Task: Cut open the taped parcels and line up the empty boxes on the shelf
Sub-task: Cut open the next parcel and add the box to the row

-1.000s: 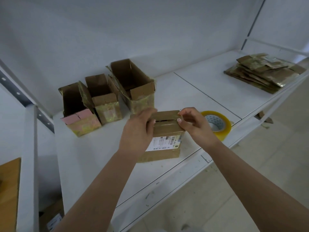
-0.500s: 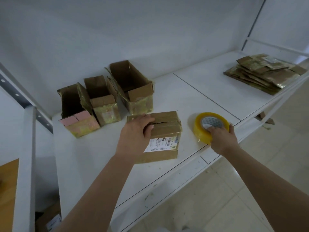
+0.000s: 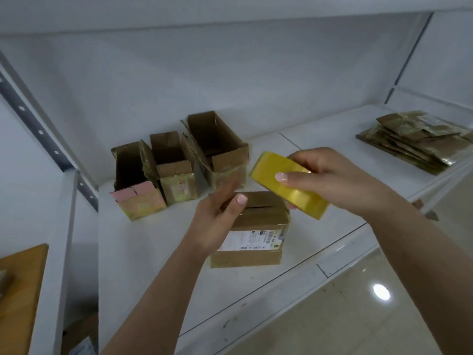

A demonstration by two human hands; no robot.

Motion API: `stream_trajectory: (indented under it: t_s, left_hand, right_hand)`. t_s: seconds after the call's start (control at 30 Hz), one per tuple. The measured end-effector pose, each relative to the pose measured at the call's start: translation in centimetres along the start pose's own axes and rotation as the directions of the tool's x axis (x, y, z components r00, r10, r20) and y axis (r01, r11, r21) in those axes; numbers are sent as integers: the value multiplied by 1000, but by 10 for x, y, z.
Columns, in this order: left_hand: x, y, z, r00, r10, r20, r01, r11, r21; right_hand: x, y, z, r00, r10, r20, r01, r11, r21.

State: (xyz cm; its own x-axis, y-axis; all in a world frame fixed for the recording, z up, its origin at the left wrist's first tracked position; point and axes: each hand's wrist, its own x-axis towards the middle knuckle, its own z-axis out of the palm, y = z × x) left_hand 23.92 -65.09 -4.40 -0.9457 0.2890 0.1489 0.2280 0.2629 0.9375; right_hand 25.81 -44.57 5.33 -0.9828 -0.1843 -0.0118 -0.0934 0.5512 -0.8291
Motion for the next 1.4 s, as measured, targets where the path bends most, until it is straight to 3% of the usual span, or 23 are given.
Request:
stream_trajectory:
  t_s: [0.13,0.3,0.4,0.5,0.6,0.7,0.8,1.2,1.3,1.4]
  left_hand:
    - [-4,-2,-1,1000,-7,-15,4,988,-157]
    - [3,-2,0,997,-45,-68,24,960,-278]
    - [7,-6,1,991,-37,-131,2,966,-257]
    - [10,-11,2,982,-26,-185,-11,980,-198]
    - [13,-13,1,978,-82,-193,31,966,-257]
    - [16,-16,-4,971,-154,-183,80,930,-359]
    - [16,-15,-5,968,-166,-190,91,932,-350]
    - [15,-18,-4,895,-299,-330,65,820,-569]
    - [16,-21,-5,881,-321,-347,64,808,-586]
    - [17,-22,-5,862,-352,-365,76,802,-593]
  right_hand:
    - [16,-7,32,993,-82,83,103,946,-307]
    - [23,-9,39,985,-119,123,155,924,-349]
    - [28,-9,37,989,-97,111,132,914,-383]
    - [32,-11,33,988,-48,148,101,921,-377]
    - [36,-14,22,975,-36,219,111,933,-342]
    - [43,-14,6,952,-11,306,61,986,-156]
    - [48,-16,-4,941,4,340,5,1000,-26]
    - [74,-22,1,976,99,195,-41,959,-282]
    - [74,-16,-2,960,114,255,-50,968,-246]
    - [68,-3,-9,939,123,321,-111,992,-55]
